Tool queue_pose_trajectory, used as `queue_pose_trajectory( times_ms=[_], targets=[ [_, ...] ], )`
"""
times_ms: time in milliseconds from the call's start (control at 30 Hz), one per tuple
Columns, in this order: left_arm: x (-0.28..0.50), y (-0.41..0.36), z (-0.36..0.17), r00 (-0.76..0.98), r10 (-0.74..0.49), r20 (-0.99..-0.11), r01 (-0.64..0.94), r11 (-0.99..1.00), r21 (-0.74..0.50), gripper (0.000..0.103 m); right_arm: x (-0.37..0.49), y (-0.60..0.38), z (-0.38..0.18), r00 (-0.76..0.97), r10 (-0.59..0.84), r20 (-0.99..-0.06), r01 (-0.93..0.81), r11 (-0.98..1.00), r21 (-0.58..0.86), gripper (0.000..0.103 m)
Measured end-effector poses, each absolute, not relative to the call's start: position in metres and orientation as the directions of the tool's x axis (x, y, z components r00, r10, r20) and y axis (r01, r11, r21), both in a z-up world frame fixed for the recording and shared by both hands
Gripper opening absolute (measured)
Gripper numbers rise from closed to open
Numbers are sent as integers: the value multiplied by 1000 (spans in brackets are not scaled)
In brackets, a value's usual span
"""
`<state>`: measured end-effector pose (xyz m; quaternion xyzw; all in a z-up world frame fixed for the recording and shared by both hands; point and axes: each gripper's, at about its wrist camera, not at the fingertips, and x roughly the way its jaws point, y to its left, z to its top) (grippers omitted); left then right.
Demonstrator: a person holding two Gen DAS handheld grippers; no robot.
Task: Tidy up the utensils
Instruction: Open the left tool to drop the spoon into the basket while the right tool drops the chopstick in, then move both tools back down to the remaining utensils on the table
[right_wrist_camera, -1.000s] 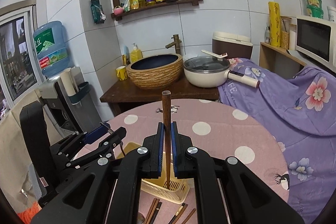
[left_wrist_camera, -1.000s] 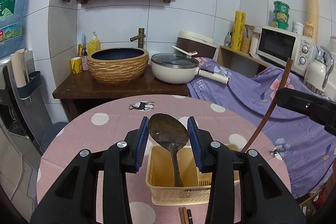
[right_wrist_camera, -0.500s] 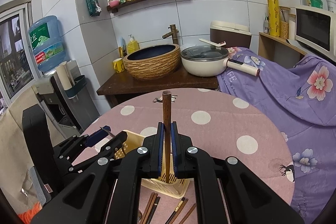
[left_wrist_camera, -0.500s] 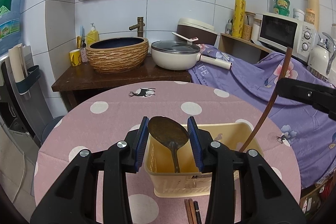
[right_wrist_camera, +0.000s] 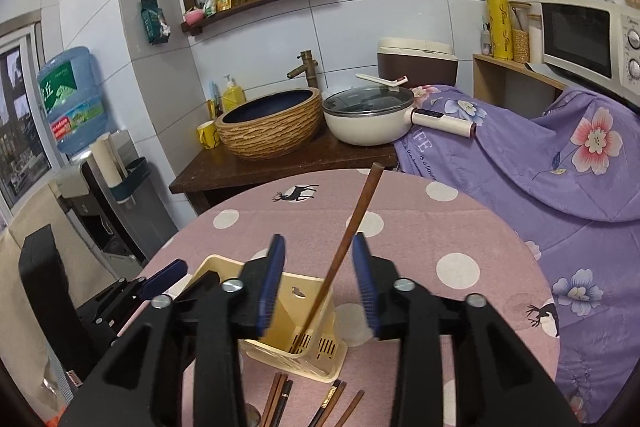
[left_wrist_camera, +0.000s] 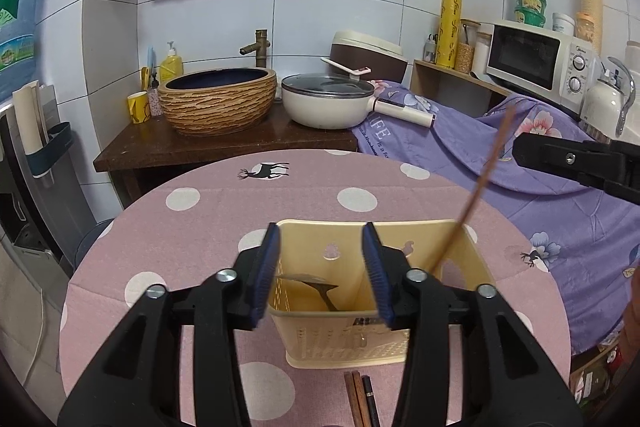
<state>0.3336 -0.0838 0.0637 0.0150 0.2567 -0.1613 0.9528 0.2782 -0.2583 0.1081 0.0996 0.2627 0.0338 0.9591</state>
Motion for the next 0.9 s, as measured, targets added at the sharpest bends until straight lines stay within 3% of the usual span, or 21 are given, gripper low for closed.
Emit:
queue_pose_trajectory(
  times_ms=[67,167,333,600,900],
  targets=[
    [325,-79,67,829,-297,-475,307,950,-58,71,273,-261,108,866,108,-489,-4,978,209,38],
    [309,-67,71,844,-288,-451,288,955,-71,84,261,-266,108,874,79,-479,20,980,197,40],
    [279,-47,62,842,-235,-486,247,968,-41,88,239,-272,87,845,38,-533,69,981,180,42],
    [238,-30,-1,776,-136,-616,213,976,52,88,218,-257,-3,684,57,-727,82,985,154,42],
    [220,-35,-55,672,-174,-720,229,973,-22,88,217,-236,-59,561,75,-825,121,978,172,36]
  ],
)
